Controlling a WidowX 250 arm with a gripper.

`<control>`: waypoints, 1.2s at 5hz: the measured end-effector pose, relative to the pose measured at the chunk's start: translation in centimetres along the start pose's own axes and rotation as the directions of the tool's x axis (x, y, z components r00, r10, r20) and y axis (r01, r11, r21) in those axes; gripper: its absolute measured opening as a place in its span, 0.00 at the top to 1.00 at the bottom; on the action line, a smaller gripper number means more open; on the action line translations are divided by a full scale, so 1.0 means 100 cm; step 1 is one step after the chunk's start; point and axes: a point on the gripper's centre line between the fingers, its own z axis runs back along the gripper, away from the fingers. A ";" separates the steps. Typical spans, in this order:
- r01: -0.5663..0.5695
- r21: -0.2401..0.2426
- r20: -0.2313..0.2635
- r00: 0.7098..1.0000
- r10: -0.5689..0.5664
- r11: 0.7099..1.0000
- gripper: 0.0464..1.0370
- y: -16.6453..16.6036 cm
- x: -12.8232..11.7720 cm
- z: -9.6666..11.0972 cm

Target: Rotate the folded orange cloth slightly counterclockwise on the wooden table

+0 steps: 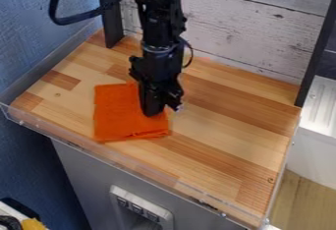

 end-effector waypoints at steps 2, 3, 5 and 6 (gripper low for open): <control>-0.170 0.003 0.043 0.985 0.170 0.985 0.96 -0.001 0.016 0.000; -0.225 -0.022 0.040 0.973 0.226 0.974 0.81 -0.001 0.018 0.003; -0.318 -0.068 0.039 0.946 0.321 0.946 0.26 -0.006 0.019 0.038; -0.331 -0.078 0.039 0.941 0.335 0.940 0.04 -0.013 0.026 0.060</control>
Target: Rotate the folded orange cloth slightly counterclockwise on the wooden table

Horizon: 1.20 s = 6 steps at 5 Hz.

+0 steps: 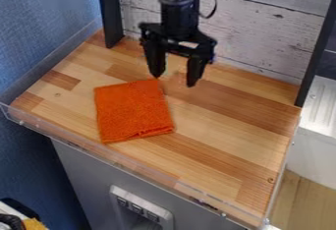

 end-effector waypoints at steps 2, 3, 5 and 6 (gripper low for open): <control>-0.013 -0.006 -0.014 1.000 0.013 1.000 0.04 -0.029 -0.004 0.030; -0.005 -0.005 0.012 1.000 0.005 1.000 0.04 -0.042 -0.009 0.044; 0.002 0.015 0.000 1.000 -0.002 1.000 0.04 -0.061 -0.027 0.049; 0.004 0.016 -0.006 1.000 -0.004 1.000 0.04 -0.062 -0.038 0.050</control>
